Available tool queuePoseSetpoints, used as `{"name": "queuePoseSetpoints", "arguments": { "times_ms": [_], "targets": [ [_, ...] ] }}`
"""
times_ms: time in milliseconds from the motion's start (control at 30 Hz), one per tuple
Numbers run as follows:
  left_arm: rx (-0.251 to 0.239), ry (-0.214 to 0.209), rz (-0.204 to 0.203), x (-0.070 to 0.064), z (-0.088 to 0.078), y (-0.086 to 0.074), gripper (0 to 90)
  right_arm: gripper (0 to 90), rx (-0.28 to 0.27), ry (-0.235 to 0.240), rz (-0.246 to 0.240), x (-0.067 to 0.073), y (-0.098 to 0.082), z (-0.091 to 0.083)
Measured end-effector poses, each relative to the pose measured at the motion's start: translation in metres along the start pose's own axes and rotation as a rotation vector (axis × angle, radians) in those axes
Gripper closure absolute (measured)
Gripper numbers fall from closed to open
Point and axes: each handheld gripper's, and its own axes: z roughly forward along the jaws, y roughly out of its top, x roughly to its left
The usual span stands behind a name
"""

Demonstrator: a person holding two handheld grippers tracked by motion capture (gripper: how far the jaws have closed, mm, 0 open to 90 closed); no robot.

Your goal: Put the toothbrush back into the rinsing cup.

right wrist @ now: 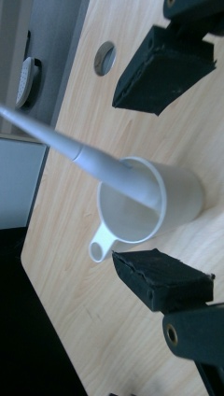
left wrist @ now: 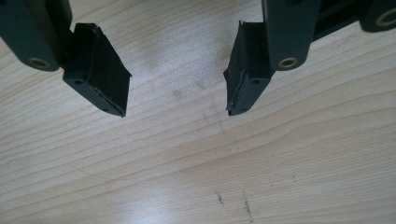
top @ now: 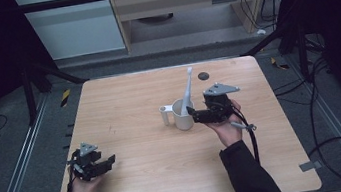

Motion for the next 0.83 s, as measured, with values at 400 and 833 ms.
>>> {"name": "queuePoseSetpoints", "arguments": {
  "times_ms": [400,833],
  "targets": [
    [0.011,0.008,0.007,0.0,0.0,0.0,38.9,17.0,0.075,-0.025,-0.004,-0.019,-0.051,-0.039],
    [0.008,-0.013,0.015,0.001,0.0,-0.001,46.6,16.7,0.14,-0.098,0.058,-0.046,-0.098,-0.064]
  ]
}}
